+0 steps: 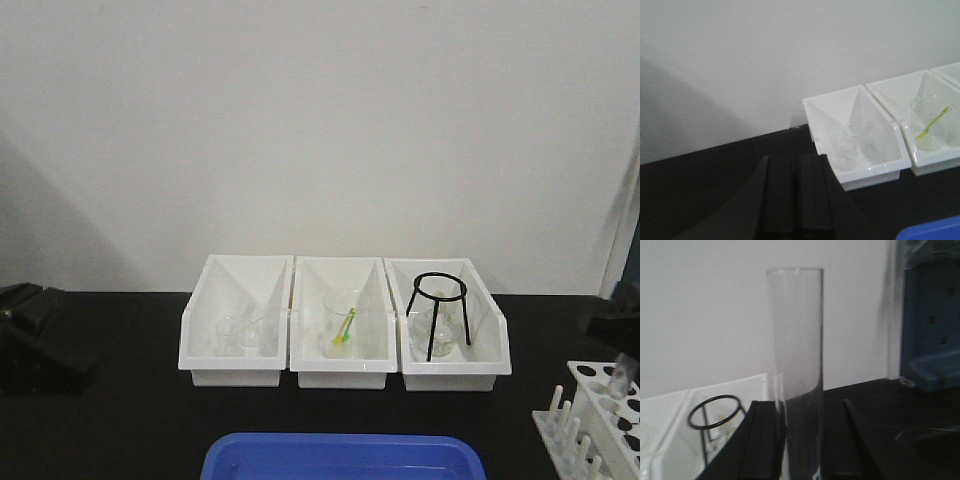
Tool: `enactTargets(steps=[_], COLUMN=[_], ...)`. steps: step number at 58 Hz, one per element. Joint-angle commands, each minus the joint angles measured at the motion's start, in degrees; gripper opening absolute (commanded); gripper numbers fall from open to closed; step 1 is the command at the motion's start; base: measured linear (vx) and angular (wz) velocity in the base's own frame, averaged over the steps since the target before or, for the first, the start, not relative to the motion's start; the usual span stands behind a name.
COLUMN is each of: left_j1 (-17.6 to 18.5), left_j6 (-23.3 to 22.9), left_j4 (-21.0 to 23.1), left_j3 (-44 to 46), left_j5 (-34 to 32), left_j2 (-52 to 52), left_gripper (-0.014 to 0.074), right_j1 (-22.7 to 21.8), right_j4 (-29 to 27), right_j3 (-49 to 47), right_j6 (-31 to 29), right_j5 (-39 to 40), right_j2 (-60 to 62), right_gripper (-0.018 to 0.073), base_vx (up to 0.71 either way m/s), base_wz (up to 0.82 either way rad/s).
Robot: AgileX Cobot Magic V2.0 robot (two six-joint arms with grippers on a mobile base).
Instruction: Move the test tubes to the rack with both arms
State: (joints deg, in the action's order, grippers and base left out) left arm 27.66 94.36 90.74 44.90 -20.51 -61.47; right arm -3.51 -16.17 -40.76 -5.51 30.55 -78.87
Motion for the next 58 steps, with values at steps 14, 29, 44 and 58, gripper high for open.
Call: enactTargets(steps=[14, 29, 44, 58], left_j1=[0.3, 0.3, 0.3, 0.3], left_j6=[0.0, 0.0, 0.0, 0.0], left_j4=[-1.2, -1.2, -1.2, -1.2], left_j3=[-3.8, -5.5, -5.5, -5.5], left_j5=[-0.2, 2.2, 2.2, 2.2], left_j2=[1.3, 1.3, 1.4, 1.4], left_gripper=[-0.0022, -0.0022, -0.0022, -0.0022], right_j1=[-11.9, -12.2, -12.2, -12.2], right_j4=[10.4, 24.6, 25.1, 25.1], right_j3=[4.0, 4.4, 4.4, 4.4], right_j6=[2.1, 13.3, 15.5, 20.2], right_j5=[9.4, 19.7, 28.3, 34.9], right_j2=[1.5, -3.2, -10.0, -14.5], right_gripper=[-0.0006, -0.0005, -0.0004, -0.0003], base_vx=[0.00, 0.00, 0.00, 0.00], base_wz=[0.00, 0.00, 0.00, 0.00])
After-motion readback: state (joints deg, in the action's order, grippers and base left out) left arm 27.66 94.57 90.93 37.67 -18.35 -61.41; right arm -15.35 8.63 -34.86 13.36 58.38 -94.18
